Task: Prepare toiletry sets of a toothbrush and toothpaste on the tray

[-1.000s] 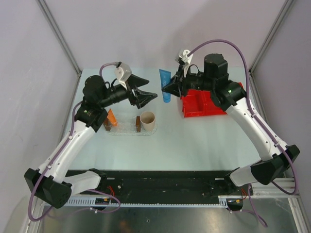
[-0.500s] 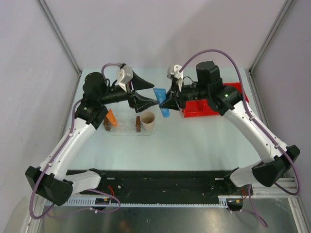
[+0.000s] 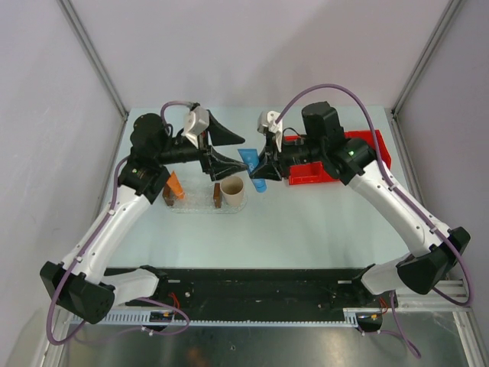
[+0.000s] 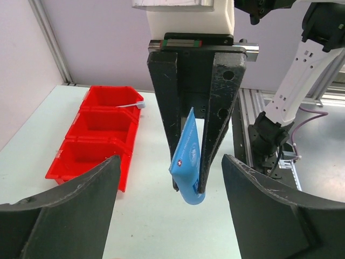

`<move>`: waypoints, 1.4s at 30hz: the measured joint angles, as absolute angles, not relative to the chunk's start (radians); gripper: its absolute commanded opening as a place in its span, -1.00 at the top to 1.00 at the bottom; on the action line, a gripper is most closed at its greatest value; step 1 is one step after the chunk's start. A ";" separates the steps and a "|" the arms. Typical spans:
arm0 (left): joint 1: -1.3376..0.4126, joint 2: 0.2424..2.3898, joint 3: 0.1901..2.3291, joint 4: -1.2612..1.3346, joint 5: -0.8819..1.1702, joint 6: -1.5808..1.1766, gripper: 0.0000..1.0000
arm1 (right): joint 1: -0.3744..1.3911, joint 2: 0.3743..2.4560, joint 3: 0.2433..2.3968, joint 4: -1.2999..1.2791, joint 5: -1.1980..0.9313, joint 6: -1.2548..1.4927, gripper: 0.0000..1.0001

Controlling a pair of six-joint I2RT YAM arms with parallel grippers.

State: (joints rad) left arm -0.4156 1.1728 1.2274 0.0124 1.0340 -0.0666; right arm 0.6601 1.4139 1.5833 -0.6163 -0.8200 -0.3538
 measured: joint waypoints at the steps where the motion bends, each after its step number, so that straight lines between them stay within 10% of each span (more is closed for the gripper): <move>1: -0.416 1.173 1.227 0.012 1.037 -0.067 -0.58 | 0.660 1.414 1.583 -0.616 -0.820 -0.354 1.00; 17: -0.440 1.192 1.227 0.012 1.082 -0.068 0.25 | 0.674 1.416 1.583 -0.616 -0.802 -0.361 1.00; 24: -0.446 1.193 1.227 0.012 1.093 -0.070 0.98 | 0.675 1.416 1.583 -0.618 -0.798 -0.371 1.00; 34: -0.446 1.193 1.227 0.008 1.112 -0.070 1.00 | 0.675 1.416 1.583 -0.624 -0.802 -0.394 1.00; 42: -0.446 1.191 1.225 0.007 1.103 -0.068 1.00 | 0.677 1.416 1.583 -0.624 -0.792 -0.394 0.21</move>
State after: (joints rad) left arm -0.4458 1.1908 1.2247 0.0071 1.1030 -0.0681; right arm 0.6769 1.4158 1.5833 -0.6239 -0.7921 -0.3939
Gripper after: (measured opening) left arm 0.038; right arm 0.288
